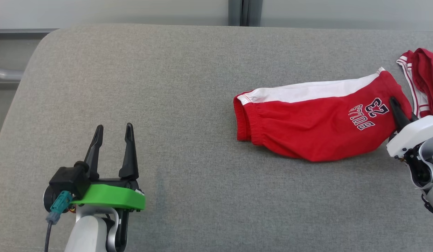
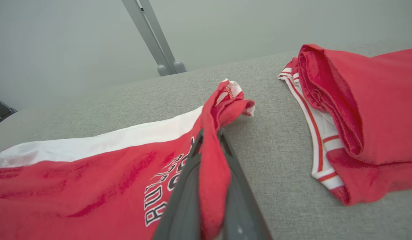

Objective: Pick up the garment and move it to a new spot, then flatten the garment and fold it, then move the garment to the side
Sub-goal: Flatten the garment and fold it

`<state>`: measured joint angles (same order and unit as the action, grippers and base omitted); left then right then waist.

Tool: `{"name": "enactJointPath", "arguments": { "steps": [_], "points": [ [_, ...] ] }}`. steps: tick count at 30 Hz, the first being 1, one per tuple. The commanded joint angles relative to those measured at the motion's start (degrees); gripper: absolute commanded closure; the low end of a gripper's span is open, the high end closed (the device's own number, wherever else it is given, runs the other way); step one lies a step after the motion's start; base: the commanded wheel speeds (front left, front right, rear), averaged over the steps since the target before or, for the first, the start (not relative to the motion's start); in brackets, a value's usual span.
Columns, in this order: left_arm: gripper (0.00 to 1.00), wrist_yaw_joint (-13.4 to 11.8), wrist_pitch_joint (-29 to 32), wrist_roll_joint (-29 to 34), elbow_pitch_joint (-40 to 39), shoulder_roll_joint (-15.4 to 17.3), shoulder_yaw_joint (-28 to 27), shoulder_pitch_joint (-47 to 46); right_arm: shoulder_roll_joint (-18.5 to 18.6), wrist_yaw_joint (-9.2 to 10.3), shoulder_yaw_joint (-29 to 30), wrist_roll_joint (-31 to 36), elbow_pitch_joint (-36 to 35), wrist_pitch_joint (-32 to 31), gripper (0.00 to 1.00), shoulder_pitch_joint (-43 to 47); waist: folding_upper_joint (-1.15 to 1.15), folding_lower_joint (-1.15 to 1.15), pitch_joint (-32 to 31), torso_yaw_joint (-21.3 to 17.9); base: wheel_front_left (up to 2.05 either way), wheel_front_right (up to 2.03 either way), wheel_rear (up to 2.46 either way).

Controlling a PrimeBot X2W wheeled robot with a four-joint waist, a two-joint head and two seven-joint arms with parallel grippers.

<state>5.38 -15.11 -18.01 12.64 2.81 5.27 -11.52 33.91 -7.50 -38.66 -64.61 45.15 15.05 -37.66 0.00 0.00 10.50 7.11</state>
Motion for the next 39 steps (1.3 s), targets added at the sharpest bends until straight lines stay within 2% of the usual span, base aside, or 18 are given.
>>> {"name": "enactJointPath", "arguments": {
  "steps": [1, 9, 16, 24, 29, 30, 31, 34, 39],
  "points": [
    [0.0, 0.13, -0.03, 0.34, 0.1, 0.19, -0.43, 1.09, -0.49, 0.04, 0.58, 0.93, -0.63, 0.14, 1.0, 0.38, 0.0, 0.0, -0.8, 0.15, 0.0, 0.0, 0.0],
    [0.0, -0.16, -0.03, -0.23, -0.2, 0.19, -0.36, 2.2, -4.84, 0.03, 2.7, 6.95, -7.12, 0.14, 1.0, -1.22, 0.0, 0.0, -2.03, 1.53, 0.0, 0.0, 0.0],
    [0.0, -0.48, -0.02, -0.96, -0.56, 0.19, 0.29, 2.5, -9.28, 0.03, 0.19, 11.24, -12.92, 0.14, 1.0, 0.2, 0.0, 0.0, -2.05, 4.12, 0.0, 0.0, 0.0],
    [0.0, -1.22, -0.03, -1.98, -0.84, 0.18, 1.58, 2.46, -13.22, 0.03, -4.66, 12.99, -14.72, 0.14, 1.0, 5.04, 0.0, 0.0, -1.35, 6.95, 0.0, 0.0, 0.0],
    [0.0, -1.65, -0.03, -2.64, -1.04, 0.18, 2.26, 2.32, -16.18, 0.03, -4.05, 12.96, -14.57, 0.15, 0.99, 7.22, 0.0, 0.0, -0.53, 7.34, 0.0, 0.0, 0.0],
    [0.0, -1.76, -0.03, -2.74, -1.06, 0.18, 2.35, 2.23, -16.37, 0.03, -3.91, 13.52, -15.03, 0.15, 0.54, 7.33, 0.0, 0.0, -0.4, 7.34, 0.0, 0.0, 0.0],
    [0.0, -1.84, -0.03, -2.91, -1.1, 0.18, 2.4, 2.12, -16.19, 0.03, -3.9, 14.49, -15.2, 0.15, 0.0, 7.51, 0.0, 0.0, -0.29, 7.29, 0.0, 0.0, 0.0],
    [0.0, -1.91, -0.03, -2.88, -0.96, 0.18, 2.42, 1.88, -15.36, 0.04, -1.29, 16.3, -16.22, 0.15, 0.0, 8.28, 0.0, 0.0, -0.26, 6.99, 0.0, 0.0, 0.0],
    [0.0, -1.79, -0.03, -2.23, -0.65, 0.19, 2.01, 1.89, -12.98, 0.03, 6.22, 18.81, -20.69, 0.15, 0.0, 10.43, 0.0, 0.0, -0.66, 6.22, 0.0, 0.0, 0.0]
  ]
}}
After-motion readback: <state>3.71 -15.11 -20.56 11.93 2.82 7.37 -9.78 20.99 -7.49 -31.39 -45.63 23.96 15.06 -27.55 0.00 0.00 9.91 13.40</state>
